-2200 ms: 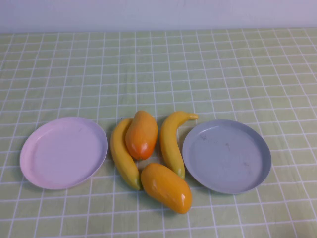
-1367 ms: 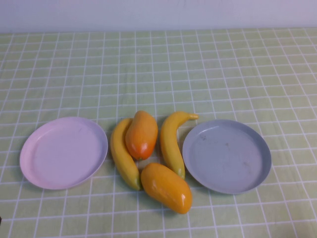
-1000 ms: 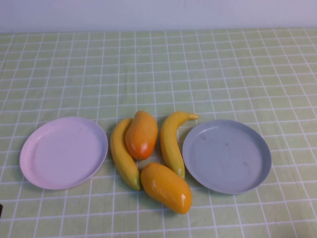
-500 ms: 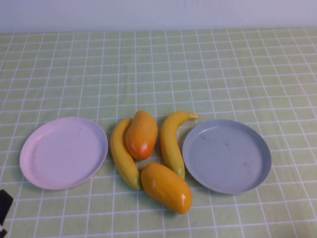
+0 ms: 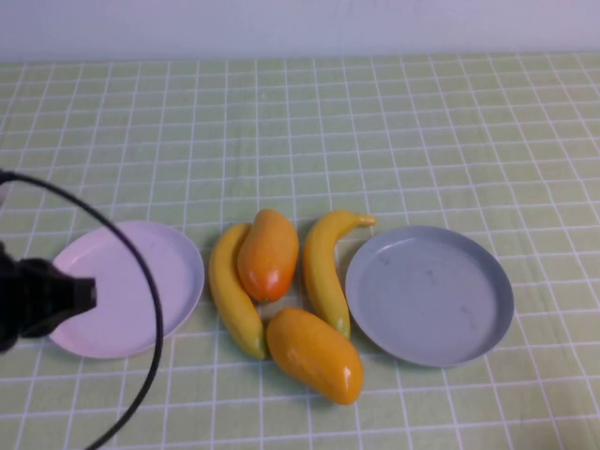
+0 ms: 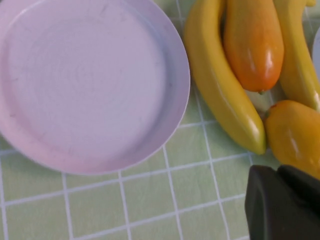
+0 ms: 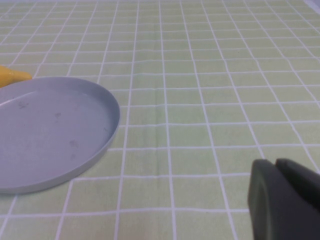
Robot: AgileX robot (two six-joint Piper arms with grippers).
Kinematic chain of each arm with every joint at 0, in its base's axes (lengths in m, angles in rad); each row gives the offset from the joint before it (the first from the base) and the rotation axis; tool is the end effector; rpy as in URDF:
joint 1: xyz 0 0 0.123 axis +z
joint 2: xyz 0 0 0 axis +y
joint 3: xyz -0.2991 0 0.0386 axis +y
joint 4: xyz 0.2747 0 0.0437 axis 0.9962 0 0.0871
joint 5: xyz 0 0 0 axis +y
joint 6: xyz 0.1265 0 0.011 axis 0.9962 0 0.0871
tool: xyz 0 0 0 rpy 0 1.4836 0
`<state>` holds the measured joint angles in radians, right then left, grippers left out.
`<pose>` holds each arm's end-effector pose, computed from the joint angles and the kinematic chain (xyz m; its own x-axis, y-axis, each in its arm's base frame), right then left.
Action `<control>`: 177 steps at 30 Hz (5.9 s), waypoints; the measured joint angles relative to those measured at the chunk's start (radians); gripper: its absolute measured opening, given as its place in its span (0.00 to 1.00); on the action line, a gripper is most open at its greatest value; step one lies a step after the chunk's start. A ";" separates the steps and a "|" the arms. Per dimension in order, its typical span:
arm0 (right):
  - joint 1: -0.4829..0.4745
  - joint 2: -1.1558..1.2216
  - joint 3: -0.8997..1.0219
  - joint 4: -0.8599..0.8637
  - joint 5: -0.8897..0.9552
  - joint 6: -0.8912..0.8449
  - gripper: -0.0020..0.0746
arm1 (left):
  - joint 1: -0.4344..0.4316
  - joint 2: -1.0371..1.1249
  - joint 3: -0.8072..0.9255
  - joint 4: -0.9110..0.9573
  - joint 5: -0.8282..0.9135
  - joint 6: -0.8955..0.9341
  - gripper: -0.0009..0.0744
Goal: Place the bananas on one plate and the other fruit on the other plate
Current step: Put one type of fruit in the left plate
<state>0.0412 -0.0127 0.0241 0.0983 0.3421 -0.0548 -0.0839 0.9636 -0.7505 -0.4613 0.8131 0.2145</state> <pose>0.0978 0.0082 0.1651 -0.2640 0.0270 -0.9641 -0.0630 0.9970 0.0451 0.2107 -0.0589 0.2823 -0.7978 -0.0416 -0.6014 0.1936 0.9271 -0.3209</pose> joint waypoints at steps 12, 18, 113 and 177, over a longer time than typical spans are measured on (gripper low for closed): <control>0.000 0.000 0.000 0.000 0.000 0.000 0.00 | -0.299 0.587 -0.479 0.132 0.099 -0.046 0.01; 0.000 0.000 0.000 0.000 0.000 0.000 0.00 | -0.396 0.784 -0.689 0.210 0.176 -0.080 0.02; 0.000 0.000 0.000 0.003 0.000 0.000 0.00 | -0.072 0.856 -0.597 0.479 0.145 -0.015 0.81; 0.000 -0.002 0.002 0.006 0.000 0.000 0.00 | -0.683 0.992 -0.716 0.382 0.341 1.055 0.70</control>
<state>0.0412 -0.0143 0.0257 0.1046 0.3421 -0.0548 -0.7670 1.9557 -1.4665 -0.0788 1.1536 1.2690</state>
